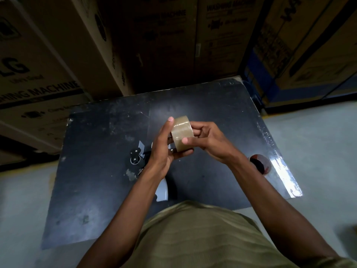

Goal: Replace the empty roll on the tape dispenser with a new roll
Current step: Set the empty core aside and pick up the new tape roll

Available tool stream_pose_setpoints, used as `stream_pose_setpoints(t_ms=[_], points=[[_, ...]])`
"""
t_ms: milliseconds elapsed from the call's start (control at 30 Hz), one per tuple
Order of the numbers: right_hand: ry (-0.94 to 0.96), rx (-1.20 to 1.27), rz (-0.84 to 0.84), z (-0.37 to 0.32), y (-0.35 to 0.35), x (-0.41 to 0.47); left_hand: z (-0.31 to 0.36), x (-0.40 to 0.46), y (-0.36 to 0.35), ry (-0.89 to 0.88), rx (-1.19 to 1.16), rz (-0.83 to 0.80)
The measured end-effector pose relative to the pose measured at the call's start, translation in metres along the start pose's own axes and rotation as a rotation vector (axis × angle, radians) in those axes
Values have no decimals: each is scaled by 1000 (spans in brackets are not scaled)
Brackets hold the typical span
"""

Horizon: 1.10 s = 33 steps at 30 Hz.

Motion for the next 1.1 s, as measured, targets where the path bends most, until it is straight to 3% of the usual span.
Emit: stream_pose_setpoints(t_ms=[200,333,400,533,600,733,867,933,1100], points=[[110,-191,237,-1,-5,2,-3,1,-3,-38,-72,41],[30,-275,284,5,-6,4,-7,2,0,-43,-76,75],[-66,-234,219,10,-1,4,-9,2,3,-11,-86,76],[-7,-229,-53,6,0,0,-8,-2,3,31,-69,56],[-16,-247,-60,8,0,-1,-6,-3,4,28,40,83],[12,-334,206,8,-1,2,6,-8,15,-223,348,246],[75,-547,377,15,-2,1,7,-19,12,-344,425,90],[92,-628,440,16,-3,1,4,-19,15,-423,523,104],[-93,-677,416,13,-9,-5,4,-23,27,-531,625,380]])
Point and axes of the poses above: each hand's wrist, its own x-axis towards the middle knuckle, its own y-axis out of the back of the hand, z = x × y, the point moved 4 cm from there along x, towards the middle knuckle, and after that the axes turned 15 degrees about y, right-handed, at the moved point
